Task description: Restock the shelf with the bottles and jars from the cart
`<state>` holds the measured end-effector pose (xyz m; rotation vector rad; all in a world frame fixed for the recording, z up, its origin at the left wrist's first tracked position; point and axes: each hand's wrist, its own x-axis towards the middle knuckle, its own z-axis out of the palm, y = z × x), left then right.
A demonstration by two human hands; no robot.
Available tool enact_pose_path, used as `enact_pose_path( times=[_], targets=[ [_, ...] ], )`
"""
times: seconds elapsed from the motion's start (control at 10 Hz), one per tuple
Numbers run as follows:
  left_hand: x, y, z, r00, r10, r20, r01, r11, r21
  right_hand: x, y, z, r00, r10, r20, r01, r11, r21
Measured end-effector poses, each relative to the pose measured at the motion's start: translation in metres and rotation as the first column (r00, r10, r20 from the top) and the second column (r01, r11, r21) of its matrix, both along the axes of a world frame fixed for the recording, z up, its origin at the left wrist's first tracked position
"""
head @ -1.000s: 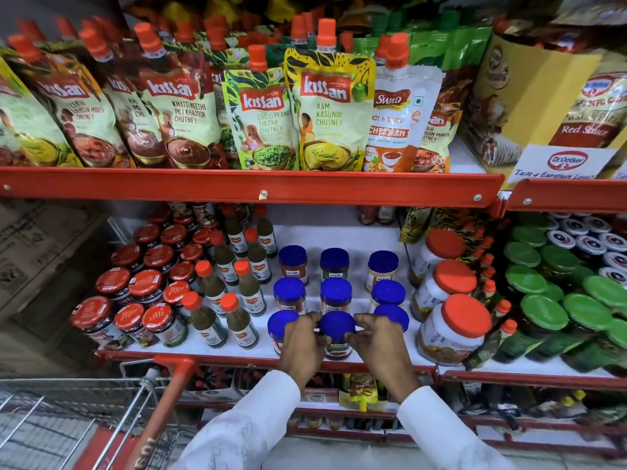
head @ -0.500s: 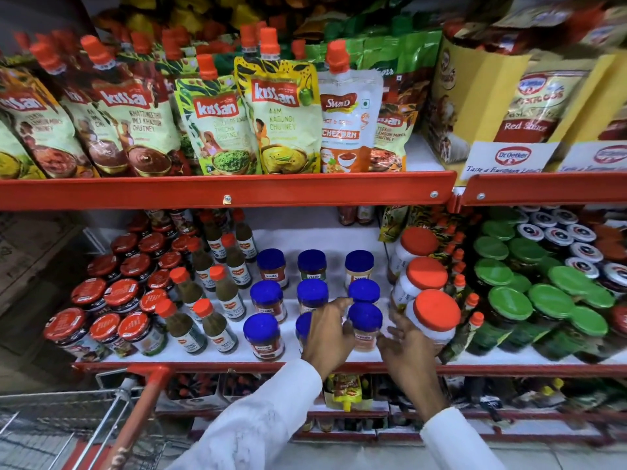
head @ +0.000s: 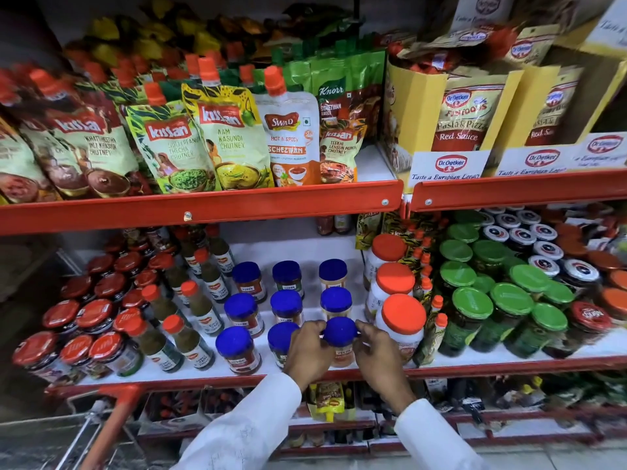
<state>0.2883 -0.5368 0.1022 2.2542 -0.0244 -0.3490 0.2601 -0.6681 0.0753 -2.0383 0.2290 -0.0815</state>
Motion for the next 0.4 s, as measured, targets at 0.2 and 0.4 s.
enact_pose_path(
  times=[0.2, 0.4],
  targets=[
    [-0.0073, -0.0013, 0.0039, 1.000, 0.003, -0.004, -0.003, 1.000, -0.012, 0.0010, -0.0045, -0.0025, 0.999, 0.034, 0.001, -0.034, 0.999, -0.034],
    [-0.0091, -0.0031, 0.0098, 1.000, 0.005, -0.005, -0.005, 1.000, 0.011, 0.0005, -0.0075, -0.0010, 1.000, 0.018, -0.008, -0.018, 0.999, -0.040]
  ],
)
